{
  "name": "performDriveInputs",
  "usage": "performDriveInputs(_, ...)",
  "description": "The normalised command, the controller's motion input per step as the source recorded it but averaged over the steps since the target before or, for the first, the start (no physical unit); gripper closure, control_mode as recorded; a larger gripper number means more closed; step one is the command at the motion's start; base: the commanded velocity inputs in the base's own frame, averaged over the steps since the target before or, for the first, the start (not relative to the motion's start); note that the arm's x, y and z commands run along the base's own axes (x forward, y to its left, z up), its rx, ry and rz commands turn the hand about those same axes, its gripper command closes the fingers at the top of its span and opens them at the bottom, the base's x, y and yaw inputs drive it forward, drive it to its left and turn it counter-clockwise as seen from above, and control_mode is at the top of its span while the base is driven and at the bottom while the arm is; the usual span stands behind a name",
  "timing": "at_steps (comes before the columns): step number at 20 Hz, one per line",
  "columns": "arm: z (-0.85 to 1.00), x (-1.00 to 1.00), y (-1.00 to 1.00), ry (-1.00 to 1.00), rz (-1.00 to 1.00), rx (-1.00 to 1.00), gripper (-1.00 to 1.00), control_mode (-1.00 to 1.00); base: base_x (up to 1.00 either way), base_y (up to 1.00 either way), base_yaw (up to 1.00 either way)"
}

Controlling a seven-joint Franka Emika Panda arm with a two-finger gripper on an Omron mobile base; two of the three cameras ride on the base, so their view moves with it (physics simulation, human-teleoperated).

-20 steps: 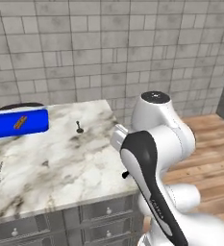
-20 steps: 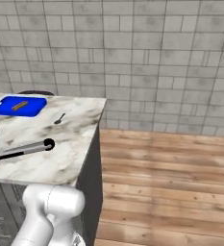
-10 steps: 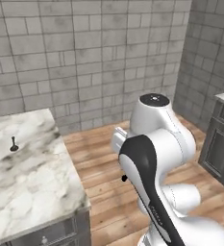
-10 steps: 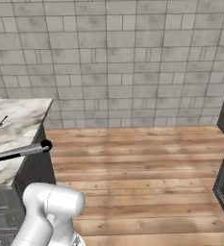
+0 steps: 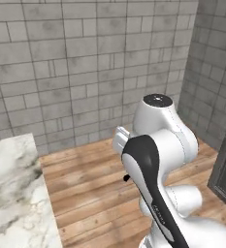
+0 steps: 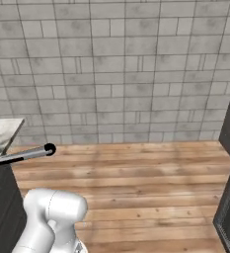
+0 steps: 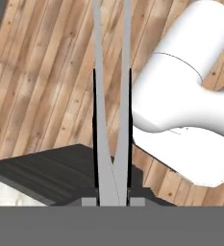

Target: Take the tongs from the drawer on the left and place them on the dining counter next to the tray containing the hot dog.

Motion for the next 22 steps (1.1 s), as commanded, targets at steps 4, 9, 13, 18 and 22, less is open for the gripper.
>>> performDriveInputs(4, 0.00, 0.00, 0.00, 0.00, 0.00, 0.00, 1.00, 1.00, 1.00, 0.00, 0.07)
performDriveInputs(9, 0.00, 0.00, 0.00, 0.00, 0.00, 0.00, 1.00, 1.00, 1.00, -0.02, 0.11)
performDriveInputs(13, 0.00, 0.00, 0.00, 0.00, 0.00, 0.00, 1.00, 1.00, 1.00, -0.29, 0.30)
performDriveInputs(18, 0.00, 0.00, 0.00, 0.00, 0.00, 0.00, 1.00, 1.00, 1.00, -0.26, 0.41)
performDriveInputs(22, 0.00, 0.00, 0.00, 0.00, 0.00, 0.00, 1.00, 1.00, 1.00, -0.15, 0.52)
